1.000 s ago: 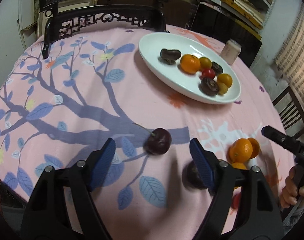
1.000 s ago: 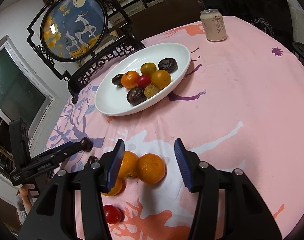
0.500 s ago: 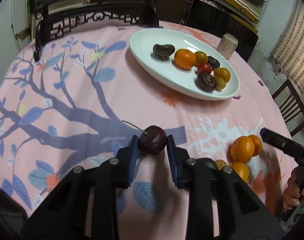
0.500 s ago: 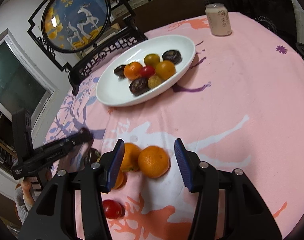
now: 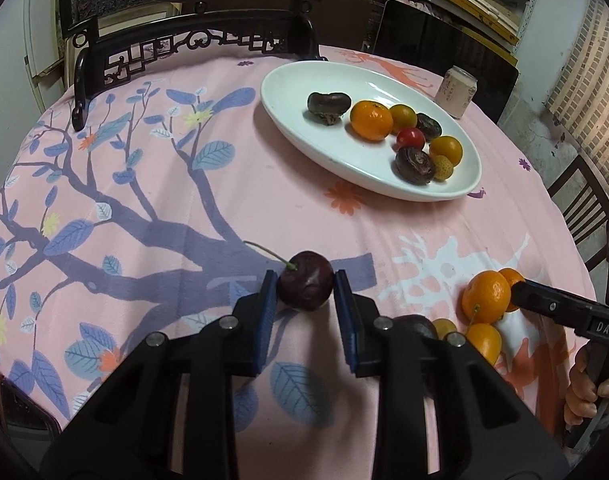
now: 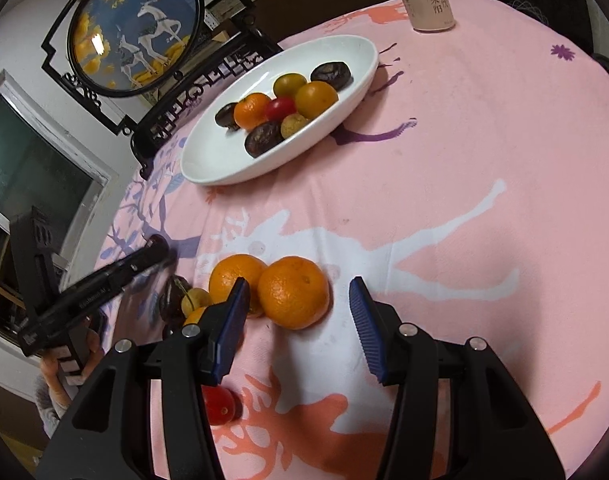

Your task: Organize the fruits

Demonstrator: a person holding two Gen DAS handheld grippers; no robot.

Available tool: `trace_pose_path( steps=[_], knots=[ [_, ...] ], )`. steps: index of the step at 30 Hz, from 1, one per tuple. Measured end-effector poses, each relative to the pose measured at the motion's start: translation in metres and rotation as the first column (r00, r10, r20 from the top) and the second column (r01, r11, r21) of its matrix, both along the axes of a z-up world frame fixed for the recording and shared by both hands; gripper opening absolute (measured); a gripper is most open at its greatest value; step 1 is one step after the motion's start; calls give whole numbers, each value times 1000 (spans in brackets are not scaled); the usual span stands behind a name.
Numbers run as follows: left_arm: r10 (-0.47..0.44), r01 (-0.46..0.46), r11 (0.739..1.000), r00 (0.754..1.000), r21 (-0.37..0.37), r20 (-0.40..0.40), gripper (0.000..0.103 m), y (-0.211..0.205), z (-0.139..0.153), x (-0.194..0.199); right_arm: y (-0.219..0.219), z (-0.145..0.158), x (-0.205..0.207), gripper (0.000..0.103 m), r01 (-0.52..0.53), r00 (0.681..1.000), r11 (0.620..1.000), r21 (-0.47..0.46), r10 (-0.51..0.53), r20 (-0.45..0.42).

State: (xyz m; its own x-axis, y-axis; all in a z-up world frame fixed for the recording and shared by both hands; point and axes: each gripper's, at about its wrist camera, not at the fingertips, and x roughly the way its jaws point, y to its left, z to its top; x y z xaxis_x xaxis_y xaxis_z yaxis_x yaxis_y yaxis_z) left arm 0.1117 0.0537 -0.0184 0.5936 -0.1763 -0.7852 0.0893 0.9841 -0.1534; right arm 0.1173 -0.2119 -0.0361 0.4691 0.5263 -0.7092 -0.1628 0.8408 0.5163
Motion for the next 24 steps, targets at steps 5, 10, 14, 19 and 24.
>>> trace_pose_path(
  steps=[5, 10, 14, 19, 24],
  knots=[
    [-11, 11, 1000, 1000, 8, -19, 29, -3, -6, 3, -1, 0, 0, 39, -12, 1000, 999, 41, 12, -2],
    [-12, 12, 1000, 1000, 12, -26, 29, -3, -8, 4, 0, -4, 3, 41, -39, 999, 996, 84, 40, -21],
    [-12, 12, 1000, 1000, 16, -23, 29, -4, -8, 3, -3, -6, 4, 40, -26, 999, 994, 110, 30, -34],
    [-11, 12, 1000, 1000, 13, -19, 29, -4, -8, 3, -5, 0, 1, 34, -2, 1000, 996, 87, 2, -1],
    [-6, 6, 1000, 1000, 6, 10, 29, -3, -1, 0, -13, 7, -2, 34, 18, 999, 995, 100, -21, 31]
  ],
)
